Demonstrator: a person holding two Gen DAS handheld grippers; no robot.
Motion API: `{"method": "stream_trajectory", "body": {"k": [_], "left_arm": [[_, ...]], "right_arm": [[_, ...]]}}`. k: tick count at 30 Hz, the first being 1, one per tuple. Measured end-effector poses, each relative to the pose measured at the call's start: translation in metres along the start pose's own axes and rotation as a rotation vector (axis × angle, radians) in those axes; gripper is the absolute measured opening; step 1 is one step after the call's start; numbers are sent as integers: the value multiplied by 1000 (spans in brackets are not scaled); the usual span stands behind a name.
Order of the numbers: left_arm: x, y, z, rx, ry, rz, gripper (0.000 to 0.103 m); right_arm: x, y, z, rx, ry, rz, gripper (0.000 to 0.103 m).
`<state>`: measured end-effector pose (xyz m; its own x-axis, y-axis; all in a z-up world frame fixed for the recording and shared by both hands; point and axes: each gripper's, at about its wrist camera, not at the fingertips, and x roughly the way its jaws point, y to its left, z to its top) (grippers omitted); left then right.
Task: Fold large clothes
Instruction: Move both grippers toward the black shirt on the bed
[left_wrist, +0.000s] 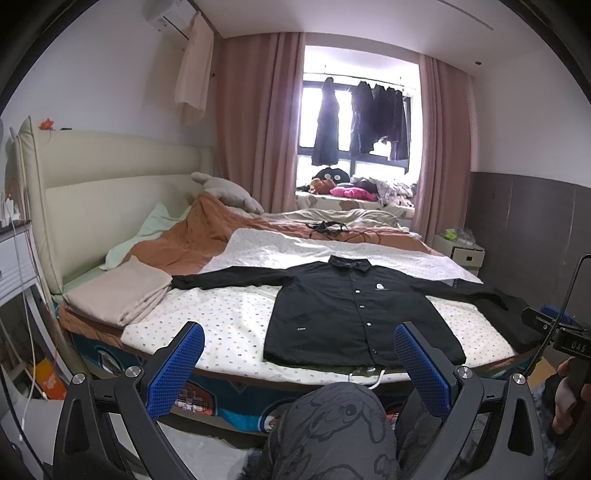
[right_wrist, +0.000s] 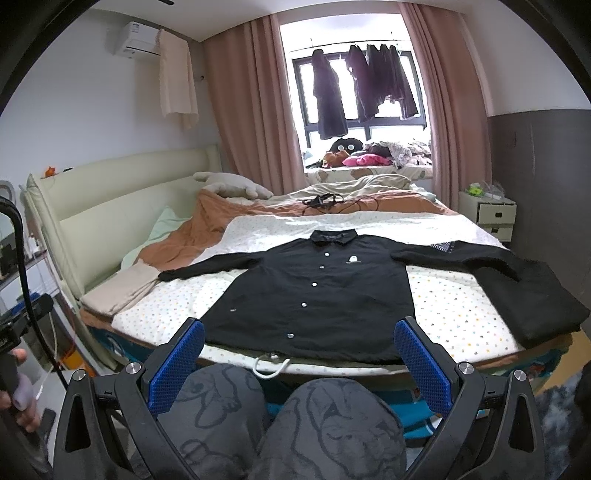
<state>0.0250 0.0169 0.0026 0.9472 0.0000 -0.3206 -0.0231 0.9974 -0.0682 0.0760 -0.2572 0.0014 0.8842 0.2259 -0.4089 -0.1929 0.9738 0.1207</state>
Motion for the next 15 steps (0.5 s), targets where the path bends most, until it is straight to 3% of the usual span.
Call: {"method": "stream_trajectory", "body": {"k": [15], "left_arm": [[42, 0, 11, 2, 18, 22, 103]], "right_arm": [[52, -11, 19, 7, 34, 3, 103]]}}
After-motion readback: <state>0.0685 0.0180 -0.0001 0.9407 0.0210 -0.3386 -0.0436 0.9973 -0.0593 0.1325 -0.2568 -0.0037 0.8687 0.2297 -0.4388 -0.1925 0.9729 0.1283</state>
